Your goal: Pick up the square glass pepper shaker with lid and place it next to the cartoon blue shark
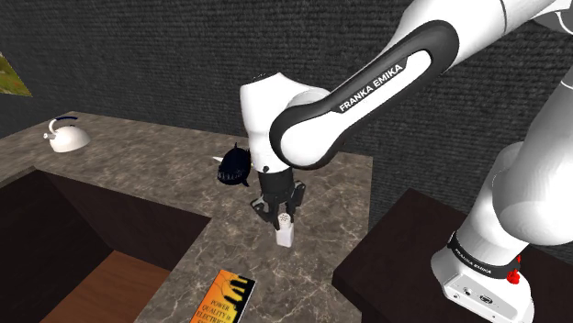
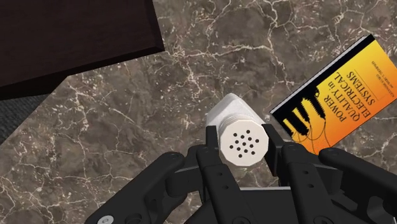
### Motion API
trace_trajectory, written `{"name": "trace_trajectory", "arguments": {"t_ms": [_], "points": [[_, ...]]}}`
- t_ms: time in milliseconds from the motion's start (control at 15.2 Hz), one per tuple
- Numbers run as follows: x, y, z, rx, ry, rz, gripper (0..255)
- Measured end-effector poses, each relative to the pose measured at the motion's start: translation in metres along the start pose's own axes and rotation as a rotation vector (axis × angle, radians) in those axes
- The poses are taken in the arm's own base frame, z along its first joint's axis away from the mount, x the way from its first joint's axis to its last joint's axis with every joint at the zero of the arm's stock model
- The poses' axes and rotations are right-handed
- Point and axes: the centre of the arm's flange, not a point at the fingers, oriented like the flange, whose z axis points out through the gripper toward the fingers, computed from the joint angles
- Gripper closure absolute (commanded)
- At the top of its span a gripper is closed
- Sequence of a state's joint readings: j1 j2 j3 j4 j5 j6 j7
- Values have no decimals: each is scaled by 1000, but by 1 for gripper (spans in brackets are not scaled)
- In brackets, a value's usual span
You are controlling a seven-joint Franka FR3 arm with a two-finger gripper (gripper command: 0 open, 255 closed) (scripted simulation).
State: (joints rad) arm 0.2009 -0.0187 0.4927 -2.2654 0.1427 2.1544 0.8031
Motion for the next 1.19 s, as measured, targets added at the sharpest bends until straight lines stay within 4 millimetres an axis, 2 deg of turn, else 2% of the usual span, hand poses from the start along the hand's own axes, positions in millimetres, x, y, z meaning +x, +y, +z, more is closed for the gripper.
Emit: {"name": "trace_trajectory", "arguments": {"t_ms": [660, 792, 1188], "points": [[-8, -1, -52, 0, 0, 0, 255], [5, 3, -56, 0, 0, 0, 255], [79, 19, -67, 0, -1, 1, 255]]}}
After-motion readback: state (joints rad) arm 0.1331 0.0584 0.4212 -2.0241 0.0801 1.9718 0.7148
